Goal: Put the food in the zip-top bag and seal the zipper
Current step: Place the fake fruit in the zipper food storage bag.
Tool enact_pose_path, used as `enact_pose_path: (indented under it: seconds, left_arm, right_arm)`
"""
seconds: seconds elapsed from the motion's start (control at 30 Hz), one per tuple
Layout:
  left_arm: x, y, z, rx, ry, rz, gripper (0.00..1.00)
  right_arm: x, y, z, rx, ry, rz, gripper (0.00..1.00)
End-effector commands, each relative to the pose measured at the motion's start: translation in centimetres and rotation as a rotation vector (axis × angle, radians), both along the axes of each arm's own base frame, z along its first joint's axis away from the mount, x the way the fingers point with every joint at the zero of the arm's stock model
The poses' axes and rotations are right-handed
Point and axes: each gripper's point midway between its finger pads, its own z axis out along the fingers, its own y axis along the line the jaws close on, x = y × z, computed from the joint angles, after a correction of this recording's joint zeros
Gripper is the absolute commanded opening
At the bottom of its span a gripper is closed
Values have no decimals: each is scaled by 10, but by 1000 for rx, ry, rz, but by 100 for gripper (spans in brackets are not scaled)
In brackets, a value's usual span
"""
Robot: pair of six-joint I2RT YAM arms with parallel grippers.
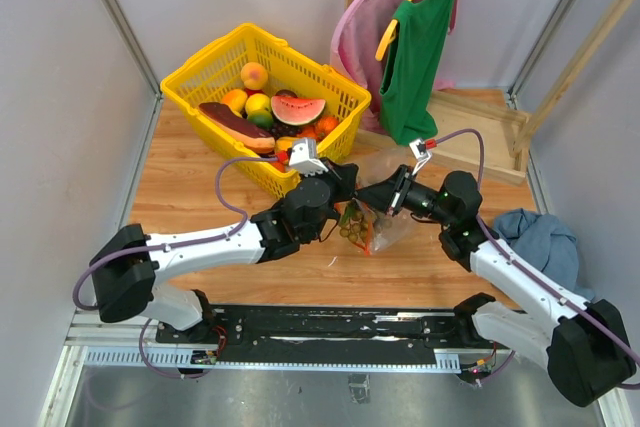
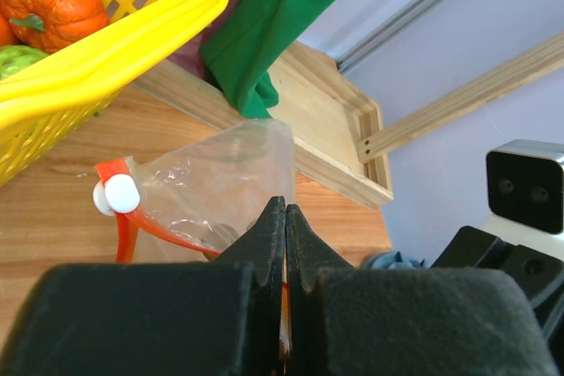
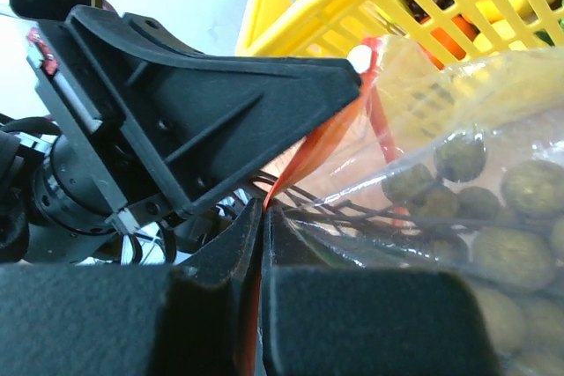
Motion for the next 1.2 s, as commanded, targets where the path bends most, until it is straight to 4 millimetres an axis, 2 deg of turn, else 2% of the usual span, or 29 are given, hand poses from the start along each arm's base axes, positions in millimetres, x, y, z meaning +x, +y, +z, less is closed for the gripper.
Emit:
enact_pose_path:
  seconds: [0.0, 0.23, 0.33, 0.53, 0.63, 0.67, 0.73, 0.83, 1.0, 1.17]
  left_arm:
    - [11, -3, 12, -43, -12, 54, 0]
    - [23, 24, 10, -96, -18, 228, 0]
    - [26, 29, 8, -113, -29, 267, 0]
    - [25, 26, 24, -143, -72, 251, 0]
    - [22, 16, 10, -101, -58, 217, 2]
    - [21, 14, 3, -85, -52, 206, 5]
    - [20, 10, -8, -50, -40, 189, 18]
    - [18, 12, -17, -15, -27, 189, 31]
    - [14, 23, -1, 1, -53, 188, 46]
    - [4, 34, 18, 44, -72, 150, 54]
  right_arm:
    - [-2, 1, 21, 52, -70, 32, 0]
    - [-2, 1, 17, 51, -67, 25, 0]
    - [0, 1, 17, 51, -68, 23, 0]
    - [3, 4, 7, 41, -47, 27, 0]
    - [4, 5, 12, 51, -67, 28, 0]
    - [5, 4, 15, 54, -72, 26, 0]
    - [5, 3, 19, 57, -79, 15, 0]
    - [5, -1, 25, 56, -75, -8, 0]
    - [6, -6, 29, 66, -23, -48, 0]
    - [8, -11, 30, 52, -34, -84, 1]
